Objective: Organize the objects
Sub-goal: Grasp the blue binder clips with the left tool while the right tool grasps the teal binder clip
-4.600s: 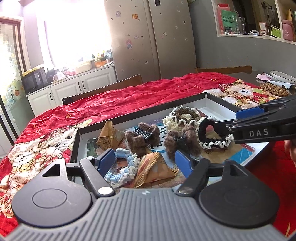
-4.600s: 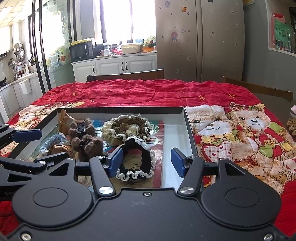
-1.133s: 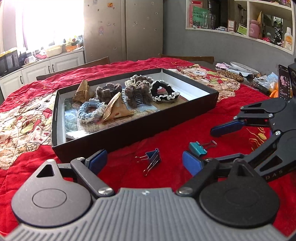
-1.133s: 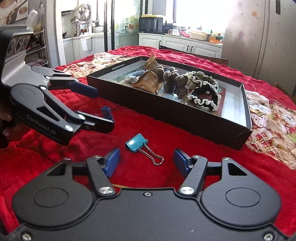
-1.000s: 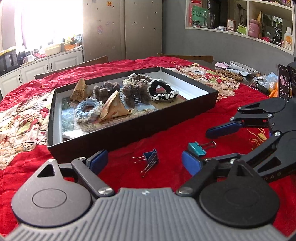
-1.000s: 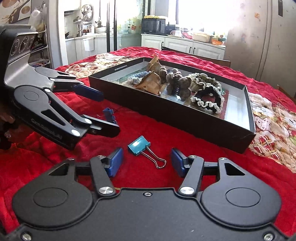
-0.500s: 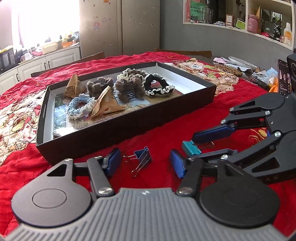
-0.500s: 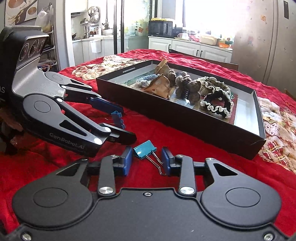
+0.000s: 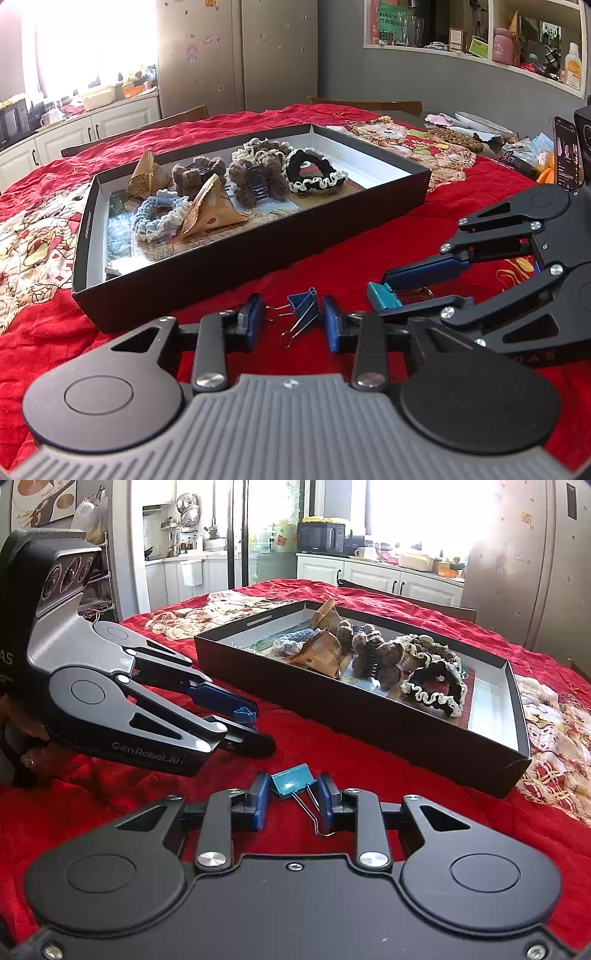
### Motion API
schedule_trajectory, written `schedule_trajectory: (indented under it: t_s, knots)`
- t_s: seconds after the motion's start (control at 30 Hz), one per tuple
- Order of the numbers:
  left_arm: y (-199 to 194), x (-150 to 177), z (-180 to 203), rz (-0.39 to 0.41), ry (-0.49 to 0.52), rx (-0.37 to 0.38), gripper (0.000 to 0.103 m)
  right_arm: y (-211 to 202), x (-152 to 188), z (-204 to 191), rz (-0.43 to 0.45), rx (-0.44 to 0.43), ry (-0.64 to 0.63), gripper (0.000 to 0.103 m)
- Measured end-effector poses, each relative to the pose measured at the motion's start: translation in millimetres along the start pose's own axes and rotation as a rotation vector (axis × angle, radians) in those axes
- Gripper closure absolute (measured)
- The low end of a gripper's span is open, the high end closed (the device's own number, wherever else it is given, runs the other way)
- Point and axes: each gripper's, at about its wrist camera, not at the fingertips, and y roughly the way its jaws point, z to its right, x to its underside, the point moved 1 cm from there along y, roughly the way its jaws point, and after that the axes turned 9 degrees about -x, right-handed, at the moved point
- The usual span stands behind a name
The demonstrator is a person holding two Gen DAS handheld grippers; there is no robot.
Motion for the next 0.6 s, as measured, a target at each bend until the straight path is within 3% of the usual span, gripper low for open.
schedule_trajectory:
  t_s: [0.6]
  knots:
    - [-21.5,-13.7,-4.6,0.053,-0.026,0.013,0.065,-22.3,-19.3,-7.3,0.063,0.014,-0.024,0.076]
